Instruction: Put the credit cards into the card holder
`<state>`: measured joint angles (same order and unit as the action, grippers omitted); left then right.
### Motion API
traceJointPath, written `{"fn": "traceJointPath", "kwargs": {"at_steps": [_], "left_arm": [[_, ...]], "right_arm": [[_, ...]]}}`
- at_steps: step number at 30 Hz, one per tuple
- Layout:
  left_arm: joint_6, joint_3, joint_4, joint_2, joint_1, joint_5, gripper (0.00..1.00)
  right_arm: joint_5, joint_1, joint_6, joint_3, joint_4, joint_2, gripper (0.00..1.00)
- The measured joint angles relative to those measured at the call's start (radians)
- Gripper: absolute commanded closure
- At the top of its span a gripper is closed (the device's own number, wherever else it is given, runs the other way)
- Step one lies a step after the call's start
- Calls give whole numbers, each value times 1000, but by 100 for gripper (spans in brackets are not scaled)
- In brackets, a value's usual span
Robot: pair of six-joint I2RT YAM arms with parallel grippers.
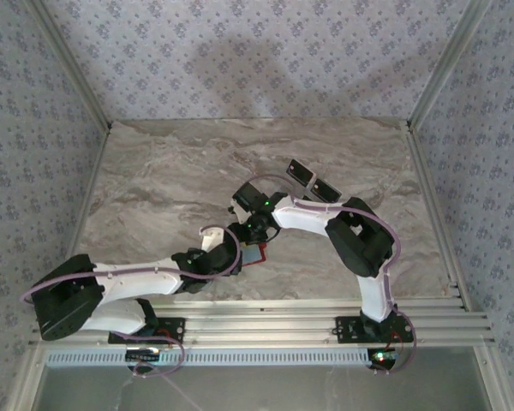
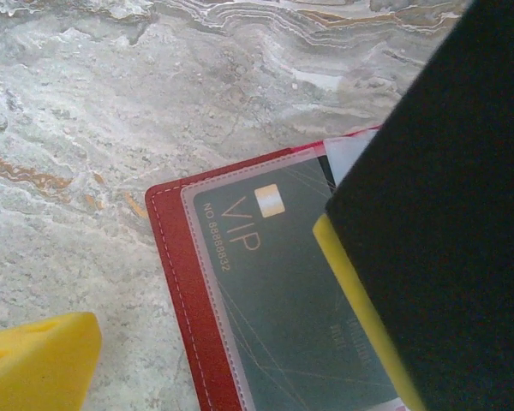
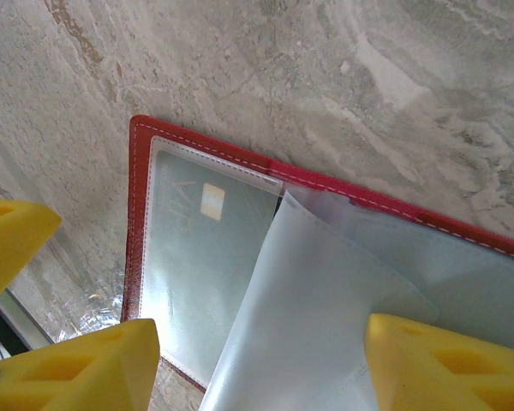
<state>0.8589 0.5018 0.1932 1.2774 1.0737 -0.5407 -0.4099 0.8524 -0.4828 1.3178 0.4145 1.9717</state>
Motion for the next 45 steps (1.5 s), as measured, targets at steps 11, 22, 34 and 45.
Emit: {"fn": "traceJointPath", "kwargs": {"at_steps": [11, 22, 34, 45], "left_arm": [[22, 1, 20, 9, 0, 0, 1], [26, 0, 20, 9, 0, 0, 1], [26, -3, 21, 7, 0, -1, 1], [26, -19, 24, -4, 0, -7, 1]], "right_arm": [[-6, -28, -15, -3, -1, -43, 32], [-6, -42, -38, -48, -28, -96, 32], [-6, -30, -56, -64, -50, -96, 32], [-10, -23, -72, -94, -65, -95, 31]]}}
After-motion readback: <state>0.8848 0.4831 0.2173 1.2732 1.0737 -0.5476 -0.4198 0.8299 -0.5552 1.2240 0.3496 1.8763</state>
